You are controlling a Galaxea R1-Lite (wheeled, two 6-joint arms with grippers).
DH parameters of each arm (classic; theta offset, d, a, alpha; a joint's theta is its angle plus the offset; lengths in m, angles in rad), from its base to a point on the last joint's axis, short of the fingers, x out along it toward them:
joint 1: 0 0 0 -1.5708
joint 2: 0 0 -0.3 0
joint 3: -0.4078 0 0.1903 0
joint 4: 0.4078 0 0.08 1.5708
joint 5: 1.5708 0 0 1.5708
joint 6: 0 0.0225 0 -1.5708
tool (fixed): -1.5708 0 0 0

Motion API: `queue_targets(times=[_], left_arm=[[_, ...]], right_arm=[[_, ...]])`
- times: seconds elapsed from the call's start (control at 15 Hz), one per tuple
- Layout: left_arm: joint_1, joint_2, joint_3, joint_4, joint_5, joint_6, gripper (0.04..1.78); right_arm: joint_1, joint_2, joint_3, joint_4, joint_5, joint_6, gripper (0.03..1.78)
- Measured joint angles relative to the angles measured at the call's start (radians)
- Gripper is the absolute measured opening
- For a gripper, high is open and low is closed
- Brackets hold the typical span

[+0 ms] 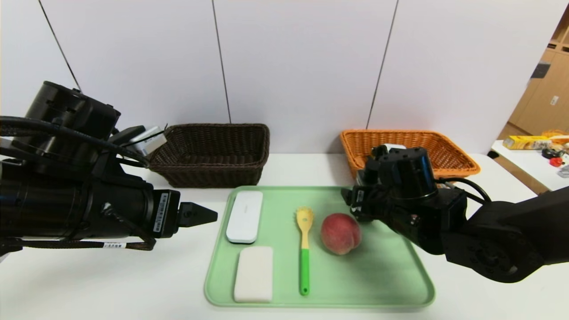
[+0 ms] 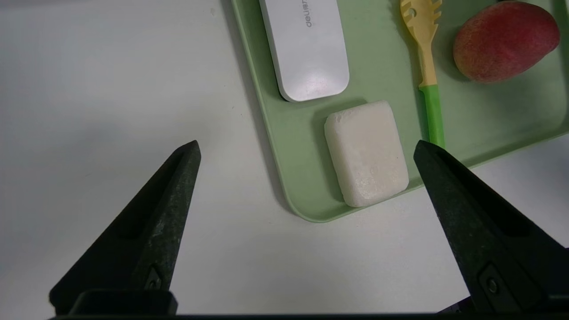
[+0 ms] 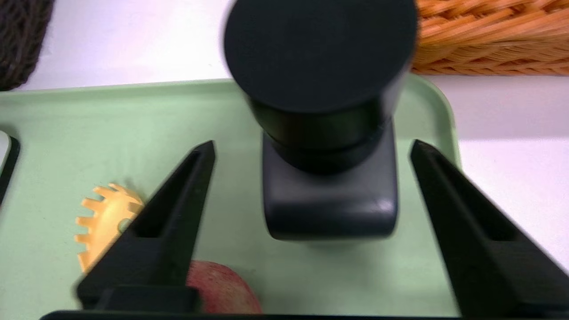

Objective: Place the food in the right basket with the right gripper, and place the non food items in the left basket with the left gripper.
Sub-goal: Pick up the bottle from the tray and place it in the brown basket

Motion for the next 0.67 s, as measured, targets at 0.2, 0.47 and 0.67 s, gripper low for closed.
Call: queue_targets(times=[0.2,0.47,0.67], left_arm=[[0.0,0.0,0.005,0.0,0.0,-0.001,1.69],[0.0,0.0,0.014,0.0,0.0,0.0,1.69],[0.0,0.0,0.015,0.0,0.0,-0.001,1.69]], right_arm=[[-0.004,0.015,0.001,-0.016,0.001,-0.005,0.96],[-0.004,0.016,-0.003,-0.015,0.003,-0.003,0.61],[-0.004,-0.007,0.001,-0.011,0.009,0.0,0.61]])
